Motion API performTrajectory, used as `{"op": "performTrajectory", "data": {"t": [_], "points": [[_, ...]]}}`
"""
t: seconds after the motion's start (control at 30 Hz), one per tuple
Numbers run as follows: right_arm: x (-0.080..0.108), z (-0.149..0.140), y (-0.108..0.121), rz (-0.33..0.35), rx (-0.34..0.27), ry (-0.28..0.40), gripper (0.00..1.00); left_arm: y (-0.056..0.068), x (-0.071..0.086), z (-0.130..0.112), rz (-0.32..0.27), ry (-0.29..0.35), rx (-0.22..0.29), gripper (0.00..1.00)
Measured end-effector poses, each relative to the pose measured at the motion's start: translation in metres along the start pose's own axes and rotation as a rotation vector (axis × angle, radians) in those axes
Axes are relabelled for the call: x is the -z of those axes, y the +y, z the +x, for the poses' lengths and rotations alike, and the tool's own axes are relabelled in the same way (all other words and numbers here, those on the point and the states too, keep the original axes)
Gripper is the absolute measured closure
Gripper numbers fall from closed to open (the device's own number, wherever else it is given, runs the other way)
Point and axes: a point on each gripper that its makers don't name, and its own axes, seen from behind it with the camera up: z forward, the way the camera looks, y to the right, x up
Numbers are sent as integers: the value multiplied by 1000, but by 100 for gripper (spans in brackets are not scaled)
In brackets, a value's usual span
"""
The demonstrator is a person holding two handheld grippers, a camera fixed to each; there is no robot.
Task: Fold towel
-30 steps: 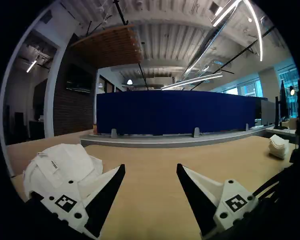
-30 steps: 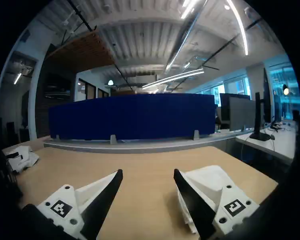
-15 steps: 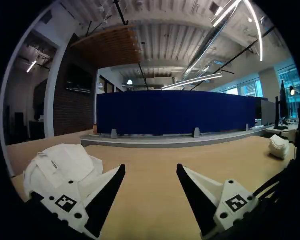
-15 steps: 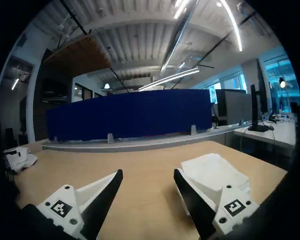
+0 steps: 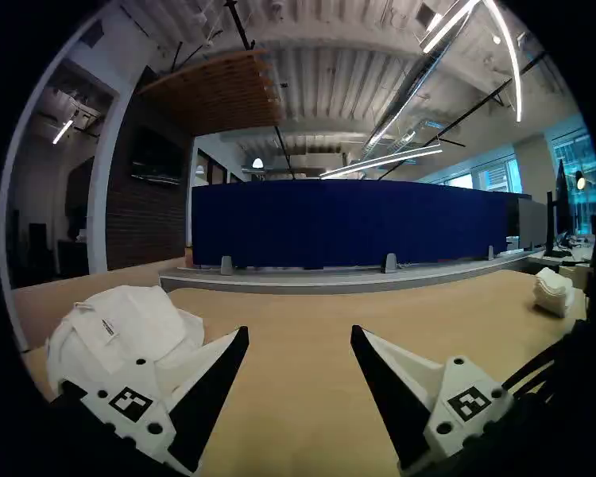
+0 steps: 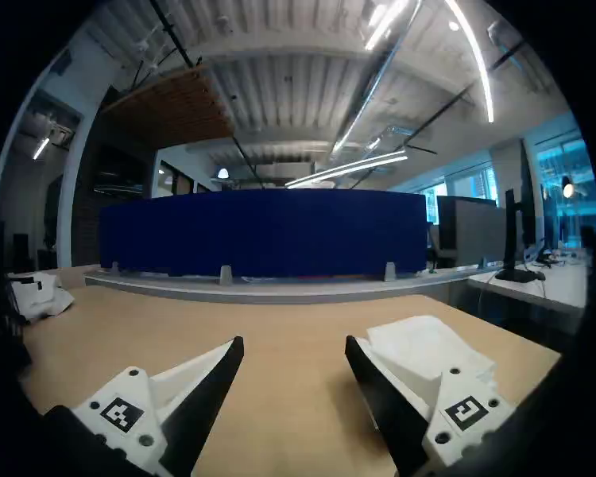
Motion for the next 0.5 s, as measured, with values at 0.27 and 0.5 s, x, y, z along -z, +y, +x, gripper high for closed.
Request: {"op": "performTrajectory", "data": {"t": [0.27, 0.5], "points": [[2, 0, 0, -7, 13, 7, 1, 0, -1, 0, 0, 0, 0, 5], [1, -3, 1, -7, 12, 5, 1, 0, -1, 0, 0, 0, 0, 5]]}}
